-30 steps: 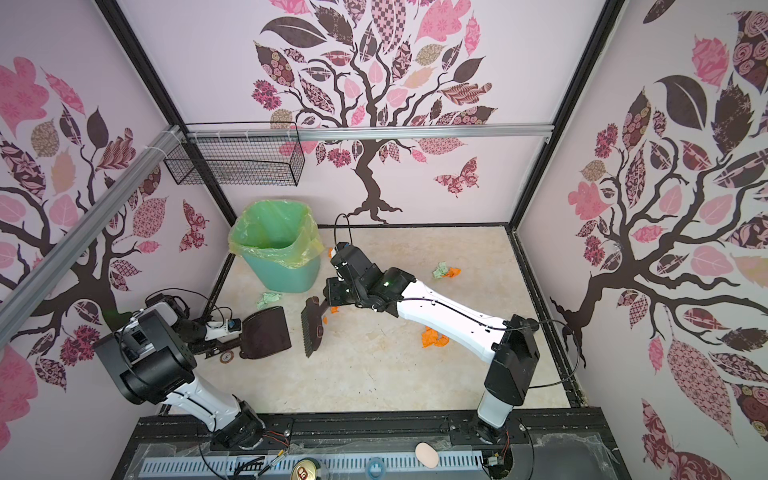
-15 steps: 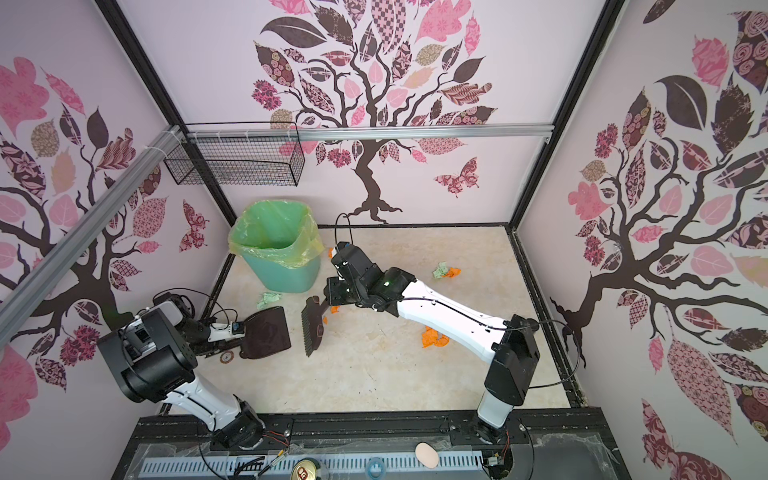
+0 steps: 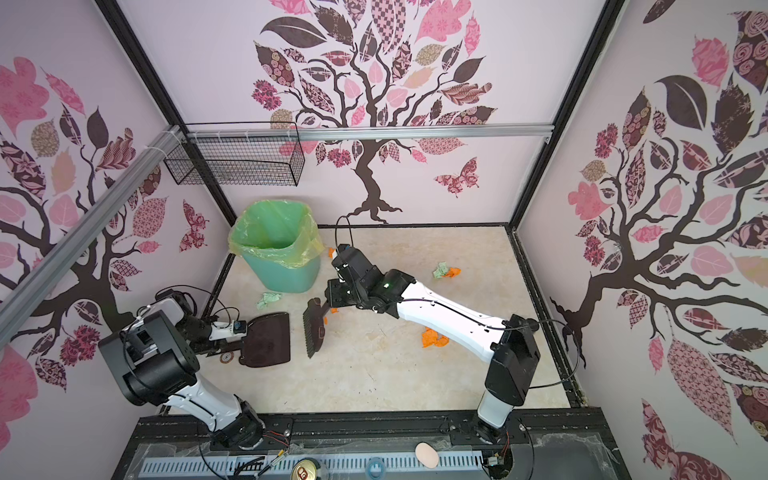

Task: Sweep away the paper scraps from the table

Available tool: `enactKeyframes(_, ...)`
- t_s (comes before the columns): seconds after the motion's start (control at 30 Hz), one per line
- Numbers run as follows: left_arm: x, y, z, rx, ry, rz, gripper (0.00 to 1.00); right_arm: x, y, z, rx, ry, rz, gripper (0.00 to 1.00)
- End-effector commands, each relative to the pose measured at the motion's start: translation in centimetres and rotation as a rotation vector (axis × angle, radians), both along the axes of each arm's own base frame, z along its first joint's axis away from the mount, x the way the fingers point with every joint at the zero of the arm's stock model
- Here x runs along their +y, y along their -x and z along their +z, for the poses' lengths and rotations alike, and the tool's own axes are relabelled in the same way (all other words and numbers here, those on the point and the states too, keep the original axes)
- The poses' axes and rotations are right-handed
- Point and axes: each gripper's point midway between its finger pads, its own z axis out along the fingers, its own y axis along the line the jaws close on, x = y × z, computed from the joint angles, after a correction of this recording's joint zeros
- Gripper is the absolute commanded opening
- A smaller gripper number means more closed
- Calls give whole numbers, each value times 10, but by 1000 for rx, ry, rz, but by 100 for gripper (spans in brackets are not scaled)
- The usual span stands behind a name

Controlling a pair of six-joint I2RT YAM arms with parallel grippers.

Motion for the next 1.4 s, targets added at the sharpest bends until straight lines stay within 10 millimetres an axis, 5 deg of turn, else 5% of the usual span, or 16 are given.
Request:
enactKeyframes(0.0, -15, -1, 38, -55, 33, -170, 0, -3, 3, 33, -57, -71, -1, 0)
enactKeyframes(0.23, -24, -1, 90, -114, 42, -169, 0, -5, 2, 40, -81, -70, 2, 0)
enactKeyframes(0.43, -27, 11, 109, -114, 55, -160, 0, -5, -2, 54, -118, -67, 8, 0)
enactKeyframes(0.6, -35, 22, 96, -78, 78, -158, 0, -2, -1, 51, -116, -82, 16, 0)
enactKeyframes(0.83, -70, 33, 61, -45, 150, -166, 0, -10, 4, 43, -104, -75, 5, 0)
enactKeyframes(1.1, -69, 14, 48, -28, 168, -137, 0, -26, 8, 52, -117, -65, -23, 0)
enactKeyframes(1.37, -73, 3, 27, -26, 192, -111, 0, -25, 6, 37, -104, -53, -31, 0)
